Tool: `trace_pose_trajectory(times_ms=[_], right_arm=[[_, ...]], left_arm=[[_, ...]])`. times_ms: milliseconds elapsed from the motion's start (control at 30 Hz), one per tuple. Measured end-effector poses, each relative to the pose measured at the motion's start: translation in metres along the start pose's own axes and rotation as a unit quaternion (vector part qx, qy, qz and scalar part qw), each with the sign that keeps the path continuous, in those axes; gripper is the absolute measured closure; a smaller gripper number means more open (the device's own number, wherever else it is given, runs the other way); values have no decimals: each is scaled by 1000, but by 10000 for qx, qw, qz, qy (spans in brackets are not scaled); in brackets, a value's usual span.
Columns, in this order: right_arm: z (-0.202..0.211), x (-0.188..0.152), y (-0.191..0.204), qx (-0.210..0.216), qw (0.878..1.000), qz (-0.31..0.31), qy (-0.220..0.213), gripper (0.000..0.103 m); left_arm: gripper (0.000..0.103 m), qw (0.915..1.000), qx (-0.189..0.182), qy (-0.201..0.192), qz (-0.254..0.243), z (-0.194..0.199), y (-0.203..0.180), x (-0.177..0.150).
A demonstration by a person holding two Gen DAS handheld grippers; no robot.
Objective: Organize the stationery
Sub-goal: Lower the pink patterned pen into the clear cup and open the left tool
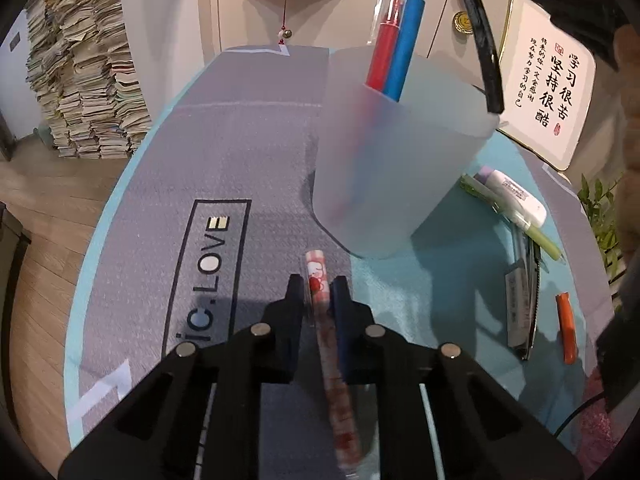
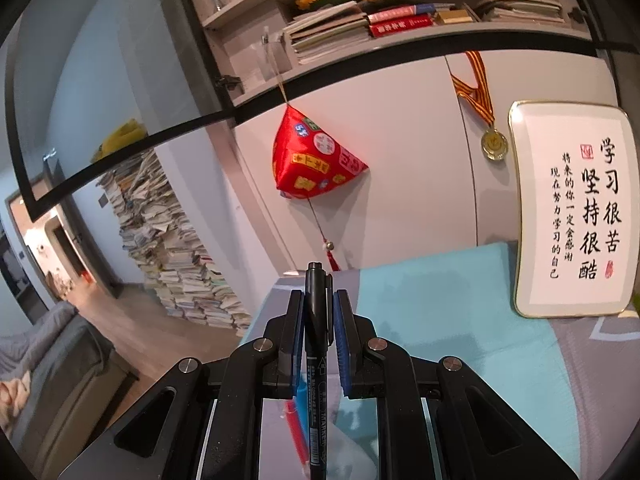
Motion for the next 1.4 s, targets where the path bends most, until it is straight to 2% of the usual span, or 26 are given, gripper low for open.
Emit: trace_pose_trajectory(times_ms=[167, 500, 800, 900, 1033, 1100, 1167, 1200, 1267, 1400], right_arm=[[-4, -8, -6, -4, 9999, 46, 131, 88], [15, -17, -17, 114, 9991, 242, 315, 88], [26, -49, -13, 156, 9918, 771, 1010, 87], [23, -56, -15, 166, 9882, 797, 1299, 87], [25, -58, -19, 202, 9857, 810, 1467, 87], [33, -58, -24, 405, 9848, 717, 1530, 84], [45, -60, -30, 453, 9861, 663, 1458, 64], [52, -61, -34, 440, 9870, 678, 1386, 62], [68, -64, -41, 346, 9886, 845, 1200, 61], [97, -83, -58, -217, 9829, 1564, 945, 61]], left_arm=[[92, 9998, -123, -91, 101, 8, 3, -1], [92, 9973, -252, -693, 39, 52, -8, 4], [92, 9949, -241, -975, -87, 77, -17, 0], [92, 9946, -238, -1008, -105, 82, -19, -2], [92, 9935, -212, -1105, -164, 92, -21, -1], [92, 9928, -191, -1164, -194, 97, -23, 1], [92, 9920, -181, -1227, -234, 102, -26, 4], [92, 9914, -176, -1269, -264, 105, -27, 6], [92, 9900, -194, -1362, -306, 111, -30, 11], [92, 9855, -283, -1632, -375, 126, -38, 31]])
Point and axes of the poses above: each gripper's, at about its wrist camera, not at the fingertips, and z roughly against the way its jaws point, y to its left, x to its top, the point moved 2 cm from there along -z, roughly the way its jaws point, and after that the axes turned 14 degrees about -x, right-handed, at the moved point
